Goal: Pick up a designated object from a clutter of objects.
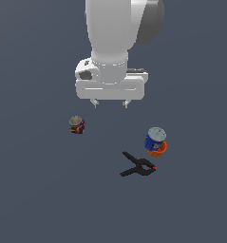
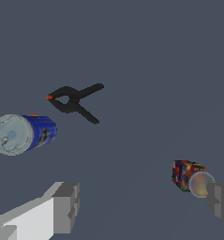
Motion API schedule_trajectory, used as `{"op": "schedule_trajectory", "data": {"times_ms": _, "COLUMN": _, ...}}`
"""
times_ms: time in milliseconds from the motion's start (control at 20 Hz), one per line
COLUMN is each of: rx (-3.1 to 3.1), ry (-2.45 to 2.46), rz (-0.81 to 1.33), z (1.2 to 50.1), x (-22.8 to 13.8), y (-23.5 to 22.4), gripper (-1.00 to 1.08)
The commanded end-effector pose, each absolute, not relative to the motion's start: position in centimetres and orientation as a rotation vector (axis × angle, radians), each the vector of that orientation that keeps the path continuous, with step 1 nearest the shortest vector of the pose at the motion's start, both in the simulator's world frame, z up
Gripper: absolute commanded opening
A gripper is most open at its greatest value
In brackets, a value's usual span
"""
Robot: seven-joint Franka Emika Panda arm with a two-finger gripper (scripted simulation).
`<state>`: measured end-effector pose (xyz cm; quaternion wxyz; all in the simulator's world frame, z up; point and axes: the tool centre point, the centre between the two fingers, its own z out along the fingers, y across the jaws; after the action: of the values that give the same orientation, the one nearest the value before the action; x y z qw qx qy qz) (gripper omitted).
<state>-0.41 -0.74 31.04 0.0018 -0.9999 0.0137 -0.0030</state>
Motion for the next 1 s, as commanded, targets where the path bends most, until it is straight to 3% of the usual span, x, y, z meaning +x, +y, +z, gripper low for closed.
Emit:
{"op": "schedule_trajectory", "data": {"times_ms": 0, "rx": -3.138, "ry": 0.043, "rz": -0.009, "z": 31.0, "x": -0.4, "y": -0.7, "gripper": 1.00}}
{"op": "schedule_trajectory", "data": {"times_ms": 950, "rx": -3.119, "ry": 0.075, "rz": -0.036, "z": 31.1, "x": -0.4, "y": -3.4, "gripper": 1.00}}
